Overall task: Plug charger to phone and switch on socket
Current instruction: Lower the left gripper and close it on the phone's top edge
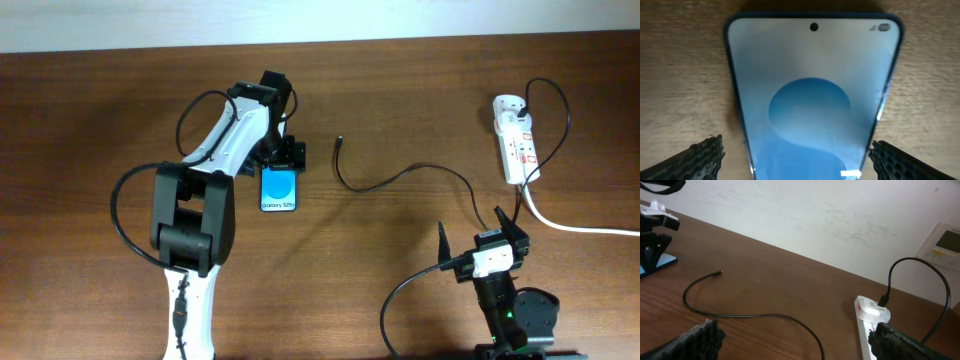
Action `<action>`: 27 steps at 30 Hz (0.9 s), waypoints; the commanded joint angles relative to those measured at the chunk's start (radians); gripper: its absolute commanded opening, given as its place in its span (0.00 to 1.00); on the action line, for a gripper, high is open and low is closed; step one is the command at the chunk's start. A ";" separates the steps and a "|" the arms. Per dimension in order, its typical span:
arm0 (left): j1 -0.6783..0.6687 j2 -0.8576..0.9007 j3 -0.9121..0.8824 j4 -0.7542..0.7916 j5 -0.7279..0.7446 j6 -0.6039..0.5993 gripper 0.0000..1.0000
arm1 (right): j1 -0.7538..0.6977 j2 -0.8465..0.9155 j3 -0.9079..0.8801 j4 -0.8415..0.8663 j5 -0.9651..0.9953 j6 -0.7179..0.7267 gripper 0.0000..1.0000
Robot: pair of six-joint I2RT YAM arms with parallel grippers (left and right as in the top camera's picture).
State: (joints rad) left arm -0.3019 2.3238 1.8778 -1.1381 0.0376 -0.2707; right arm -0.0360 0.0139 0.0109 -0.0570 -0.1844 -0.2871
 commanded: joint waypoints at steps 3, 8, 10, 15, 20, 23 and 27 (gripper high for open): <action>-0.006 0.018 -0.030 0.023 0.029 -0.005 0.99 | -0.004 -0.008 -0.005 -0.006 -0.006 0.014 0.98; -0.006 0.018 -0.030 0.039 0.029 -0.005 0.99 | -0.004 -0.008 -0.005 -0.006 -0.006 0.014 0.98; -0.006 0.018 -0.030 0.038 0.029 -0.005 0.99 | -0.004 -0.008 -0.005 -0.006 -0.006 0.014 0.98; -0.026 0.018 -0.043 0.039 0.013 0.041 1.00 | -0.004 -0.008 -0.005 -0.006 -0.006 0.014 0.98; -0.050 0.018 -0.066 0.042 -0.061 0.040 1.00 | -0.004 -0.008 -0.005 -0.006 -0.006 0.014 0.98; -0.051 0.018 -0.073 0.048 -0.060 0.039 0.99 | -0.004 -0.008 -0.005 -0.006 -0.006 0.014 0.98; -0.051 0.018 -0.077 0.053 -0.060 -0.009 0.95 | -0.004 -0.008 -0.005 -0.006 -0.006 0.014 0.98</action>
State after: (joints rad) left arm -0.3424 2.3207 1.8359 -1.0889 -0.0082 -0.2497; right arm -0.0360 0.0139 0.0105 -0.0570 -0.1844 -0.2867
